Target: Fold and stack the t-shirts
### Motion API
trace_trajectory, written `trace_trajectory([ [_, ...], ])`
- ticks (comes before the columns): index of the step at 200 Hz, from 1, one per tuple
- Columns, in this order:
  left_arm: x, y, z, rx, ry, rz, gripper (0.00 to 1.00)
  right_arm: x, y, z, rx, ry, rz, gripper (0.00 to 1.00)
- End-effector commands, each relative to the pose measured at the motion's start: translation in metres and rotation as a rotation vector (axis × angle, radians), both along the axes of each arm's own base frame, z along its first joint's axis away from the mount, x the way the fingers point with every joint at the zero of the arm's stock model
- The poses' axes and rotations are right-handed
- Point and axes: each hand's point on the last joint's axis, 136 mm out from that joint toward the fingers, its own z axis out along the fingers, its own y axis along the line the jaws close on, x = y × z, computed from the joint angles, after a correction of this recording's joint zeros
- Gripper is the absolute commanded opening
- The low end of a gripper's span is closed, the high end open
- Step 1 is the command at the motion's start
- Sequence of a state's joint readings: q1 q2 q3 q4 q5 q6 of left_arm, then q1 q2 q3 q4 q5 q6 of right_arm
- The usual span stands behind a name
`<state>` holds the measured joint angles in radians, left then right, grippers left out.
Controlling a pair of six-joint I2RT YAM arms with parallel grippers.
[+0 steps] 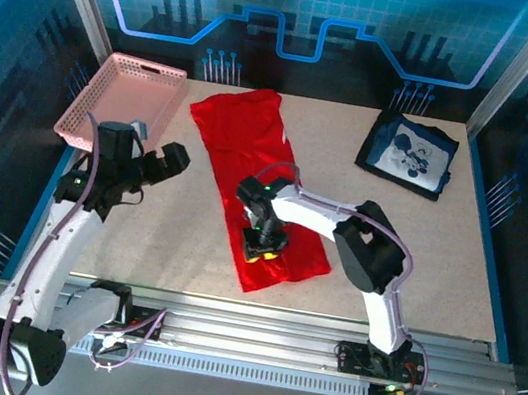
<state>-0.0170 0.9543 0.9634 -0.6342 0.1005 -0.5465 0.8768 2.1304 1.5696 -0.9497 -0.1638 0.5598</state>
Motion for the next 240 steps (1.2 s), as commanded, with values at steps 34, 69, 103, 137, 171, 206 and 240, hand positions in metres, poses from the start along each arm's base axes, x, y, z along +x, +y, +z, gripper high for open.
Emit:
trace_trajectory([
  [34,-0.027,0.012,-0.027,0.052,0.094,0.024,0.99,0.003,0.109,-0.001,0.213,0.127,-0.023,0.37],
  [69,-0.045,0.012,-0.036,0.051,0.142,0.02,0.99,0.007,0.133,0.022,0.282,0.127,-0.024,0.41],
  [103,-0.079,0.002,-0.055,-0.011,0.212,0.002,0.99,0.013,0.118,0.093,0.352,0.017,-0.018,0.54],
  [137,-0.102,-0.017,-0.065,-0.111,0.299,-0.026,0.99,0.009,0.054,0.143,0.308,-0.105,-0.054,0.65],
  [171,-0.123,-0.031,-0.098,-0.235,0.485,0.023,0.98,-0.005,-0.018,0.12,0.254,-0.085,-0.17,0.69],
  [206,-0.14,-0.04,-0.14,-0.249,0.599,0.046,0.91,-0.026,-0.04,0.073,0.276,0.007,-0.199,0.67],
  [240,-0.15,-0.058,-0.167,-0.224,0.664,0.019,0.83,-0.034,-0.035,0.047,0.307,0.064,-0.195,0.66],
])
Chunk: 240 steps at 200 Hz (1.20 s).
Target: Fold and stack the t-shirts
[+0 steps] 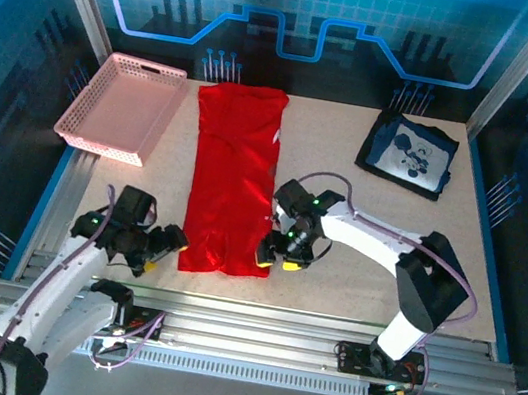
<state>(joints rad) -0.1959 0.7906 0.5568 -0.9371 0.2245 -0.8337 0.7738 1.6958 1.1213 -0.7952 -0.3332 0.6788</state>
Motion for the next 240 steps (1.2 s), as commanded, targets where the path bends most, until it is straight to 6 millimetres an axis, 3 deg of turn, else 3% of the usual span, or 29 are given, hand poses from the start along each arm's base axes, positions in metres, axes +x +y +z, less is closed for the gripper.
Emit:
trace_trajectory([
  [1,-0.002,-0.012,-0.012,-0.02,0.034,0.028,0.83,0.006,0.023,0.0,0.116,-0.008,0.008,0.65],
  [40,-0.007,-0.013,-0.036,-0.003,0.062,0.052,0.76,0.006,0.027,-0.015,0.115,0.029,0.018,0.65],
  [130,0.034,-0.031,-0.046,-0.054,-0.014,0.045,0.64,0.006,0.034,-0.033,0.114,0.076,0.037,0.63],
  [173,0.022,-0.028,-0.062,-0.034,0.047,0.037,0.43,0.01,0.04,-0.035,0.119,0.081,0.041,0.59],
  [190,0.019,-0.028,-0.066,-0.041,0.046,0.044,0.34,0.012,0.038,-0.038,0.105,0.082,0.036,0.49],
  [228,0.02,-0.03,-0.063,-0.054,0.02,0.031,0.08,0.011,0.037,-0.038,0.101,0.089,0.03,0.16],
  [240,0.021,-0.03,-0.059,-0.048,0.012,0.021,0.0,0.009,0.034,-0.034,0.094,0.088,0.035,0.11],
])
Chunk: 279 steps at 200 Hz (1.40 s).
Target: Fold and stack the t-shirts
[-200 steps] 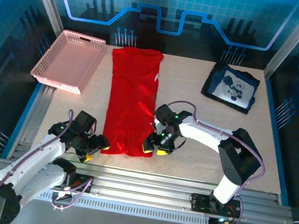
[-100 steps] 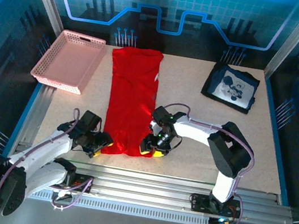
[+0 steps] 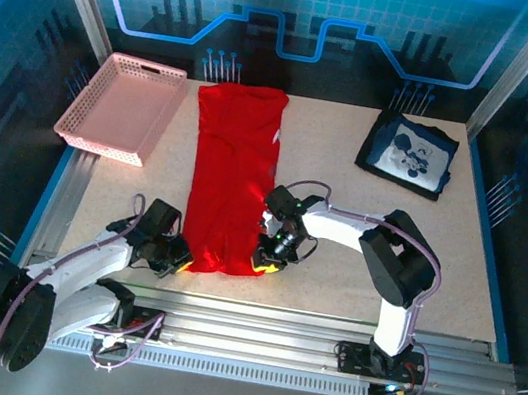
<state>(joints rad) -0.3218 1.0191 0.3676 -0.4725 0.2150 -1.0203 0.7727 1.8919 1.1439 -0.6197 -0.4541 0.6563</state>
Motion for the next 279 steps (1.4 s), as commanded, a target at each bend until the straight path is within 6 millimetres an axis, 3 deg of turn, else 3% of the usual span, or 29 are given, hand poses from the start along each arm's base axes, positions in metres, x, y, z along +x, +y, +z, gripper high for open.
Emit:
trace_trajectory([
  [1,-0.004,-0.002,0.003,-0.001,-0.01,-0.026,0.0,-0.002,-0.002,0.008,0.0,0.015,0.004,0.11],
  [53,-0.024,0.007,0.036,0.0,-0.048,0.01,0.0,-0.021,-0.018,0.028,-0.031,0.037,0.021,0.05],
  [94,-0.036,-0.001,0.053,-0.03,-0.051,-0.003,0.0,-0.035,-0.018,0.05,-0.035,0.037,0.049,0.05],
  [126,-0.02,-0.005,0.089,-0.04,-0.137,0.0,0.0,-0.029,-0.018,0.068,-0.037,-0.007,0.033,0.05],
  [168,0.023,-0.021,0.128,-0.06,-0.236,-0.031,0.0,0.016,-0.01,0.111,-0.002,-0.105,0.007,0.05],
  [194,0.056,-0.014,0.146,-0.059,-0.293,0.005,0.0,0.054,-0.006,0.127,0.025,-0.152,-0.015,0.05],
  [238,0.115,0.005,0.172,-0.042,-0.368,0.039,0.0,0.113,-0.005,0.123,0.022,-0.19,-0.043,0.06],
  [279,0.146,0.021,0.176,-0.014,-0.396,0.047,0.0,0.156,-0.004,0.123,0.039,-0.209,-0.078,0.07],
])
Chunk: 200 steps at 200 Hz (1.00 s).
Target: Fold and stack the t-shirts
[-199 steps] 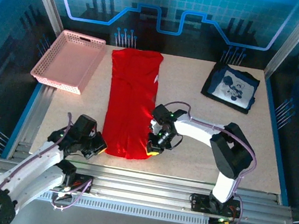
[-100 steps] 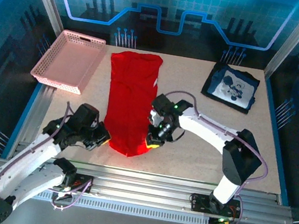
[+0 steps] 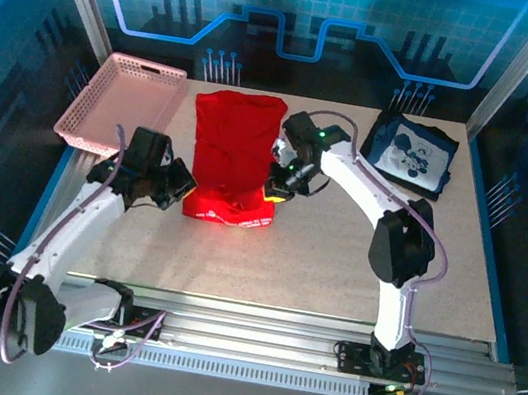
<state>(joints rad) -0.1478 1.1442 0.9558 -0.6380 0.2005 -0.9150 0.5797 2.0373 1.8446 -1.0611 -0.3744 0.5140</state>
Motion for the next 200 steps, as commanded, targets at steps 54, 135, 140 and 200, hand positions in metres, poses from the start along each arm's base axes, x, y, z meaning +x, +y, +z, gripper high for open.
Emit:
trace_trajectory([
  [54,0.044,0.018,-0.004,0.008,-0.055,-0.037,0.0,0.053,-0.003,0.001,0.0,-0.027,-0.037,0.08],
  [135,0.086,0.029,-0.007,0.029,-0.074,-0.041,0.0,0.091,0.001,-0.013,0.017,-0.029,-0.107,0.09],
  [140,0.089,0.03,-0.006,0.031,-0.077,-0.041,0.0,0.094,0.001,-0.013,0.018,-0.03,-0.112,0.08],
  [200,0.115,0.036,-0.026,0.048,-0.055,-0.048,0.0,0.119,0.005,-0.029,0.047,-0.031,-0.161,0.1],
])
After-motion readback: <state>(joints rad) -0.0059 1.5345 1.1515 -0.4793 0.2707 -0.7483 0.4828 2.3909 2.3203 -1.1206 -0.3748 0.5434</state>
